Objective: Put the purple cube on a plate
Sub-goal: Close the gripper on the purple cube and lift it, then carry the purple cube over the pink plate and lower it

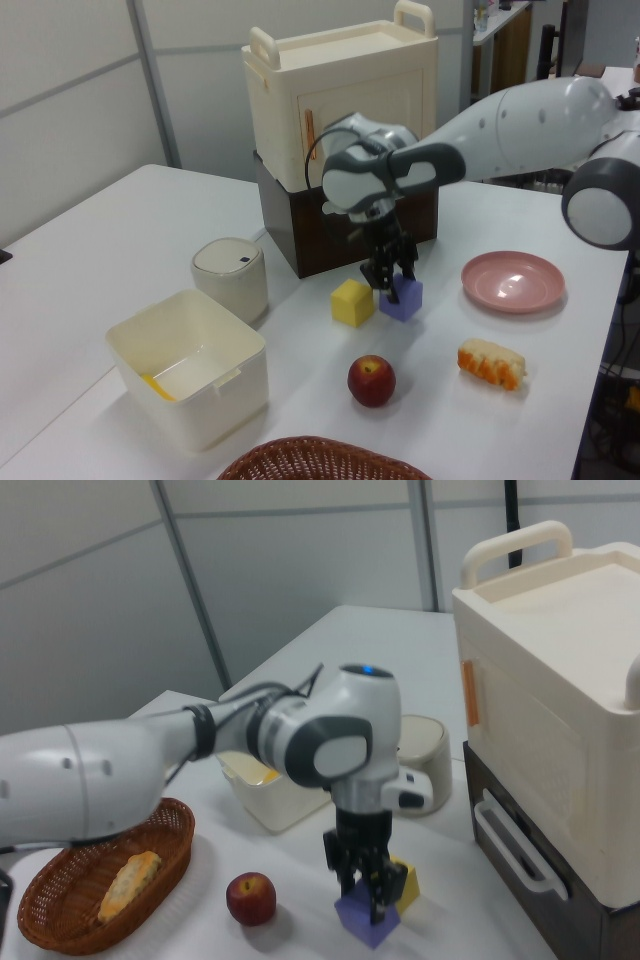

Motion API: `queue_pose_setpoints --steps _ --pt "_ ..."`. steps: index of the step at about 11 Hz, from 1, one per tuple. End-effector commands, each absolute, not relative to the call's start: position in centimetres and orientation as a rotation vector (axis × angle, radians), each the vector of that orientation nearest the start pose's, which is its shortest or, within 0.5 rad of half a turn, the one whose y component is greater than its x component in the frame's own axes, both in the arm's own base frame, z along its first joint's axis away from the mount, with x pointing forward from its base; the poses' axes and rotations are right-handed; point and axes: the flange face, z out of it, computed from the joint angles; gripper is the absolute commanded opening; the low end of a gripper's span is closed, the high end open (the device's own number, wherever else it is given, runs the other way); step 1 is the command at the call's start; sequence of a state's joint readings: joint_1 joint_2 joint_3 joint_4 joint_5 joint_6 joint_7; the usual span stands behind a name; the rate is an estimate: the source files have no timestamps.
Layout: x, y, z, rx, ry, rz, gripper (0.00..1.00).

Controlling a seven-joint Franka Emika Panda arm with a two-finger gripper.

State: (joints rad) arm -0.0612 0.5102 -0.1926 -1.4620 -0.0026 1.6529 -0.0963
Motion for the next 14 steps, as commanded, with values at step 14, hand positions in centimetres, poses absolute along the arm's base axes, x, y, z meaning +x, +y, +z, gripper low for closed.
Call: queue_pose_setpoints --steps 14 --pt "48.9 -31.1 41.2 -3.062 -0.056 0.333 0.00"
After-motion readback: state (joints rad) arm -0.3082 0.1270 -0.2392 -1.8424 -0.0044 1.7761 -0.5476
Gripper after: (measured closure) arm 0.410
